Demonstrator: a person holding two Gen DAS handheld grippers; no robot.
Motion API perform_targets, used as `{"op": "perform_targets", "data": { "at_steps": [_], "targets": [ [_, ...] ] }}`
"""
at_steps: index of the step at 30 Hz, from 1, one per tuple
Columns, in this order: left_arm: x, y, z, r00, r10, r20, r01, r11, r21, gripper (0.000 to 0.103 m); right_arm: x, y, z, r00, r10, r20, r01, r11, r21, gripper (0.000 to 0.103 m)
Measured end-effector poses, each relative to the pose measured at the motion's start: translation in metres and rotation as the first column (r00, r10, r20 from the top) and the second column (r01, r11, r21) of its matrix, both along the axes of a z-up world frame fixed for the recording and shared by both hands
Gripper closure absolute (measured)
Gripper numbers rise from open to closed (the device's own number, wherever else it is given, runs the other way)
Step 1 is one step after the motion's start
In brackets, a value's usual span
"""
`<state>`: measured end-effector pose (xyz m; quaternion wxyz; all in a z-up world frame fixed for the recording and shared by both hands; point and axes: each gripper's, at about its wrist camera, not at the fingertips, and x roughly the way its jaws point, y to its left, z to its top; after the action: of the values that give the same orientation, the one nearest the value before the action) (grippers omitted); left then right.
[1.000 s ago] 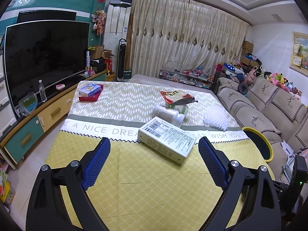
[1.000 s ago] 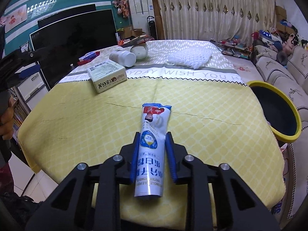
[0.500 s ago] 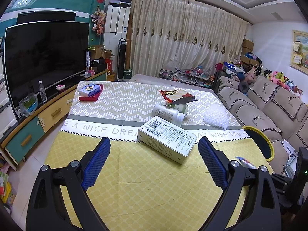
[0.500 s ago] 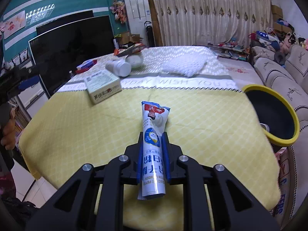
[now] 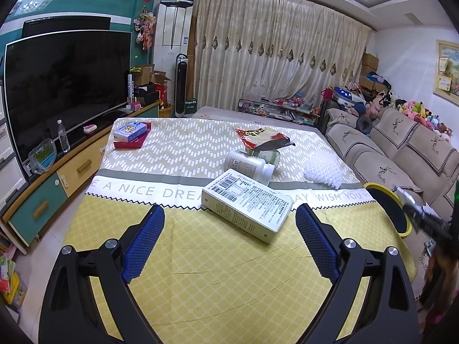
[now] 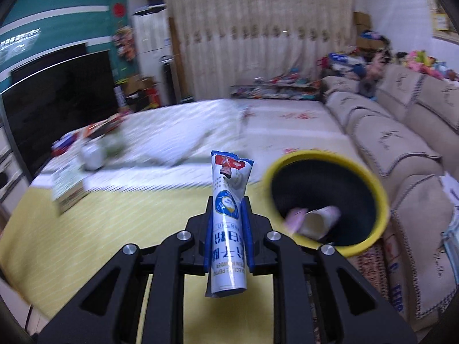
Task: Collect trash
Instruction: 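Carry the toothpaste tube over the bin and open the right gripper, then grasp the white printed box on the table with the left gripper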
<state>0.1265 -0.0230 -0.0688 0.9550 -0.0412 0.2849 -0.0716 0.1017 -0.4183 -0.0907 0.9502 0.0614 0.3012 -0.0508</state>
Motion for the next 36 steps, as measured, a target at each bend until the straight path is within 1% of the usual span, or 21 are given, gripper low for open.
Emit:
{"op": "perform_targets", "data": {
  "at_steps": [3, 8, 11, 13, 14, 17, 20, 24, 27, 29, 31, 35, 36],
  "targets": [
    [0.004, -0.005, -0.001, 1.000, -0.007, -0.005, 0.007, 1.000, 0.010, 0.012, 0.021, -0.034, -0.007, 0.997, -0.076, -0.016, 0.076, 0.997, -0.011, 0.086],
    [0.011, -0.014, -0.004, 1.000, -0.016, -0.021, 0.016, 1.000, 0.020, 0.012, 0.049, -0.065, -0.024, 0.990, -0.129, -0.060, 0.127, 0.991, -0.045, 0.086],
    [0.016, -0.020, -0.006, 0.999, -0.024, -0.031, 0.025, 0.999, 0.030, 0.012, 0.068, -0.078, -0.041, 0.983, -0.156, -0.099, 0.149, 0.986, -0.074, 0.082],
    [0.019, -0.025, -0.007, 0.999, -0.034, -0.036, 0.035, 0.999, 0.035, 0.012, 0.072, -0.085, -0.047, 0.980, -0.170, -0.104, 0.163, 0.984, -0.075, 0.062],
    [0.021, -0.027, -0.008, 0.999, -0.037, -0.041, 0.038, 0.999, 0.037, 0.012, 0.073, -0.087, -0.048, 0.979, -0.182, -0.093, 0.175, 0.982, -0.075, 0.049],
    [0.026, -0.030, -0.008, 0.998, -0.046, -0.049, 0.048, 0.998, 0.030, 0.012, 0.069, -0.088, -0.046, 0.978, -0.194, -0.077, 0.188, 0.979, -0.079, 0.047],
    [0.031, -0.033, -0.012, 0.996, -0.060, -0.061, 0.061, 0.998, 0.028, 0.012, 0.059, -0.076, -0.040, 0.982, -0.181, -0.053, 0.175, 0.980, -0.096, 0.044],
    [0.046, -0.039, -0.024, 0.991, -0.087, -0.103, 0.089, 0.996, 0.016, 0.012, 0.045, -0.056, -0.028, 0.988, -0.151, -0.024, 0.148, 0.983, -0.107, 0.041],
    [0.059, -0.044, -0.030, 0.987, -0.083, -0.140, 0.083, 0.997, -0.006, 0.012, 0.038, -0.042, -0.021, 0.994, -0.113, -0.004, 0.112, 0.990, -0.090, 0.040],
    [0.070, -0.051, -0.030, 0.986, -0.062, -0.156, 0.061, 0.998, -0.010, 0.012, 0.036, -0.034, -0.016, 0.996, -0.091, 0.003, 0.091, 0.992, -0.088, 0.039],
    [0.082, -0.062, -0.029, 0.988, -0.031, -0.152, 0.031, 1.000, -0.002, 0.012, 0.036, -0.026, -0.013, 0.997, -0.071, 0.013, 0.072, 0.994, -0.078, 0.039],
    [0.107, -0.085, -0.034, 0.984, 0.052, -0.169, -0.046, 0.998, 0.036, 0.012, 0.035, -0.021, -0.011, 0.999, -0.048, 0.022, 0.049, 0.998, -0.040, 0.039],
    [0.113, -0.091, -0.039, 0.981, 0.084, -0.177, -0.075, 0.996, 0.057, 0.012, 0.034, -0.019, -0.011, 0.999, -0.044, 0.023, 0.045, 0.998, -0.033, 0.039]
  ]
}}
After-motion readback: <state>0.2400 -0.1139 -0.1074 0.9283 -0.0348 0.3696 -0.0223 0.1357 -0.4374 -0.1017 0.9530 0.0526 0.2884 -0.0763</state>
